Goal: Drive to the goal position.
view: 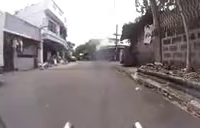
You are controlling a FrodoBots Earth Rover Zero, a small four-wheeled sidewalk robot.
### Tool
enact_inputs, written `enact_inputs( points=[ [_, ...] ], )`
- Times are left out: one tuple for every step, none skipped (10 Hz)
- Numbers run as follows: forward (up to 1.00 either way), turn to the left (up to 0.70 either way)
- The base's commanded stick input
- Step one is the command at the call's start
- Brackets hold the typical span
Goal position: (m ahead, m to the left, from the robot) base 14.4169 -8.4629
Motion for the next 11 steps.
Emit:
enact_inputs(
  points=[
    [0.7,0.0],
    [0.7,0.0],
    [0.7,0.0],
    [0.7,0.0],
    [0.7,0.0],
    [0.7,0.0],
    [0.7,0.0],
    [0.7,0.0],
    [0.7,0.0],
    [0.7,0.0],
    [0.7,0.0]
  ],
)
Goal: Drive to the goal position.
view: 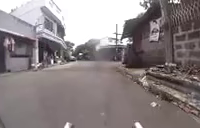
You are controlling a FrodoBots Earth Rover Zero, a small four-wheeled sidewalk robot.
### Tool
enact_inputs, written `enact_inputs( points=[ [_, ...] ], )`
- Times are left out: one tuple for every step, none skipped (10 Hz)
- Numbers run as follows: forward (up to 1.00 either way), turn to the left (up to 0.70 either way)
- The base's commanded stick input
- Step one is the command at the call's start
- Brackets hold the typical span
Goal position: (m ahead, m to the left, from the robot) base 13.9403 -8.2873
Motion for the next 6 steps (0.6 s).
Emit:
enact_inputs(
  points=[
    [0.7,0.0],
    [0.7,0.0],
    [0.7,0.0],
    [0.7,0.0],
    [0.7,0.0],
    [0.7,0.0]
  ],
)
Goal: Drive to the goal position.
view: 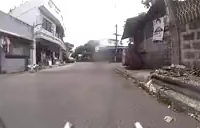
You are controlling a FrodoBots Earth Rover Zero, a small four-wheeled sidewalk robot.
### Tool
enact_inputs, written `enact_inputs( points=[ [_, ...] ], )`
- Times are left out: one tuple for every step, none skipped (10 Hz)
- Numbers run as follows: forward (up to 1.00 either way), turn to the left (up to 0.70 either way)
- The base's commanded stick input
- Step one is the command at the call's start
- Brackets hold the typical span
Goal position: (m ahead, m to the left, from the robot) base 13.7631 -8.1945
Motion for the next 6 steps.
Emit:
enact_inputs(
  points=[
    [0.7,0.0],
    [0.7,0.0],
    [0.7,0.0],
    [0.7,0.0],
    [0.7,0.0],
    [0.7,0.0]
  ],
)
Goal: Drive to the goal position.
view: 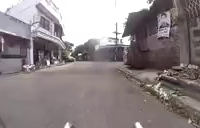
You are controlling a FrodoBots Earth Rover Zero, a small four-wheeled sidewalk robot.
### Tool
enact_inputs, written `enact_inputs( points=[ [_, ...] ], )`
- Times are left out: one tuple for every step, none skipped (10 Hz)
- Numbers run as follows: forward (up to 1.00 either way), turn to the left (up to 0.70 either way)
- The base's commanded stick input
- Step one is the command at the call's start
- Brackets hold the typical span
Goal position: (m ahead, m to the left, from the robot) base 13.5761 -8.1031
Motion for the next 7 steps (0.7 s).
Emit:
enact_inputs(
  points=[
    [0.7,0.0],
    [0.7,0.0],
    [0.7,0.0],
    [0.7,0.0],
    [0.7,0.01],
    [0.7,0.1],
    [0.7,0.14]
  ],
)
